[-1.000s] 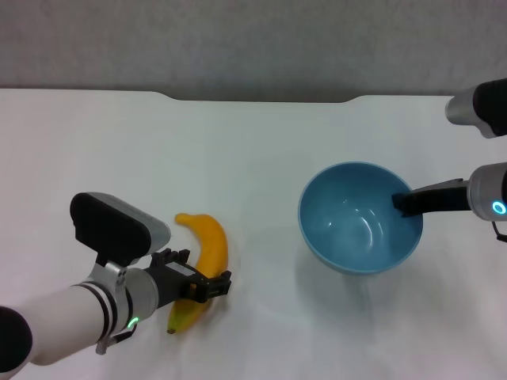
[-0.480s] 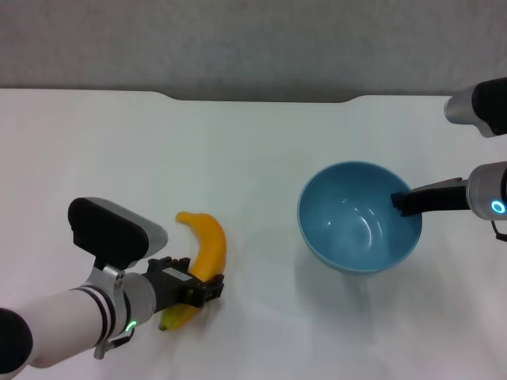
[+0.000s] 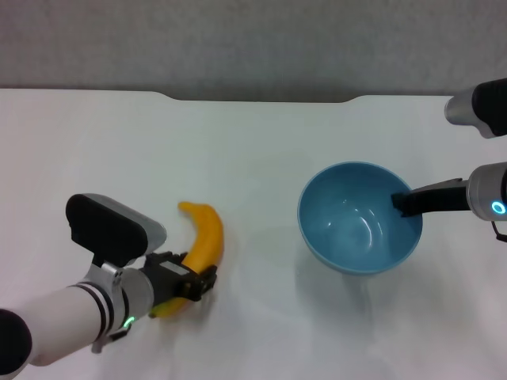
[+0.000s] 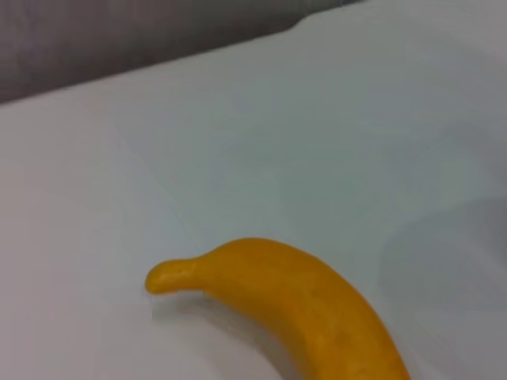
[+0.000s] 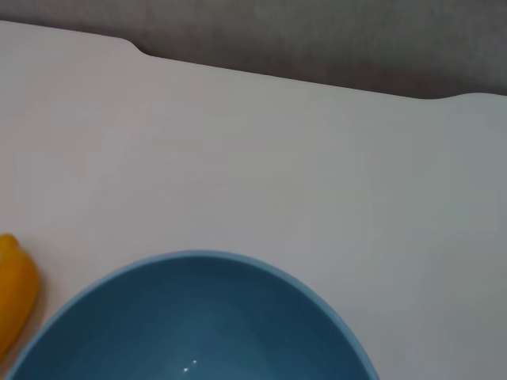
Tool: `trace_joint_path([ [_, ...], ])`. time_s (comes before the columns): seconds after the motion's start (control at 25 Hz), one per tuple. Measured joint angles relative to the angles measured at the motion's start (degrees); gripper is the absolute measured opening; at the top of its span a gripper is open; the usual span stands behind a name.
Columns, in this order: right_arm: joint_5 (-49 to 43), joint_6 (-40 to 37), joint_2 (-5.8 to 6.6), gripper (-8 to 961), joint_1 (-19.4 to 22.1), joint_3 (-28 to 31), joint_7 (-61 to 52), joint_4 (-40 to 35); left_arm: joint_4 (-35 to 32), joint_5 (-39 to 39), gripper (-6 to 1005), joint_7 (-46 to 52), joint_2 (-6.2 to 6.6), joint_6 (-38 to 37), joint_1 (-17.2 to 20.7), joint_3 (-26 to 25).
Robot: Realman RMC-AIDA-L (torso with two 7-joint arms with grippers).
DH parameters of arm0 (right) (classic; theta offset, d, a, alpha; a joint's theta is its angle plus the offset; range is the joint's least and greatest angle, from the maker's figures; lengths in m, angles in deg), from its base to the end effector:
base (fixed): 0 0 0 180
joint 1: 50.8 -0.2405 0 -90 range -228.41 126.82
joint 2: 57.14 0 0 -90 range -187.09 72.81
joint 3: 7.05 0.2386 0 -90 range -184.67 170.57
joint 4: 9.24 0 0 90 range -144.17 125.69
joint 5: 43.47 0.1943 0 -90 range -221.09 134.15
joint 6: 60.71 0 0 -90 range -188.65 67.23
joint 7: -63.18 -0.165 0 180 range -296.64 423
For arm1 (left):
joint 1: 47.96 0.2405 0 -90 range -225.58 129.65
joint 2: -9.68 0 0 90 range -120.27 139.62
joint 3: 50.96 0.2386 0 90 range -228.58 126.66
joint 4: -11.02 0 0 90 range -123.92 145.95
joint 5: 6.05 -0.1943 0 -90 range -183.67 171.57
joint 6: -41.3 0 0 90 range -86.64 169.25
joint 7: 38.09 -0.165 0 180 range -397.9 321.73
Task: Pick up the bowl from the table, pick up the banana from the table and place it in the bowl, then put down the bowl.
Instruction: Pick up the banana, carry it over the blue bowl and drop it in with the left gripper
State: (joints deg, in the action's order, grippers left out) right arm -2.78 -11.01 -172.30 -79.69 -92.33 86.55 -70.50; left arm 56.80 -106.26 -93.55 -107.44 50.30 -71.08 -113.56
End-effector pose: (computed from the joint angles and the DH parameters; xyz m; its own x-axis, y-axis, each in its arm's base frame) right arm 0.2381 0.3873 -0.0158 0.6207 -0.7361 -0.2701 -0.7185 -0.3962 -0.5716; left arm -0.2602 0.3425 -0.1070 0.7837 0.5421 0.3032 0.5952 -0.5156 -0.6164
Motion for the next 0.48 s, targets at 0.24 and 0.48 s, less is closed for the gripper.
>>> trace_joint_path([
  [0.24,0.0,0.2,0.01,33,0.4,0.4,0.0,0.2,5.4,0.0,497,-1.6,0.45,-2.1,3.2,-3.1],
  [0.48,0.3,-0.3,-0.13,33,0.4,-0.2,-0.2,1.6,17.9,0.8,497,-1.3,0.50,-1.7,10.1,-10.2],
])
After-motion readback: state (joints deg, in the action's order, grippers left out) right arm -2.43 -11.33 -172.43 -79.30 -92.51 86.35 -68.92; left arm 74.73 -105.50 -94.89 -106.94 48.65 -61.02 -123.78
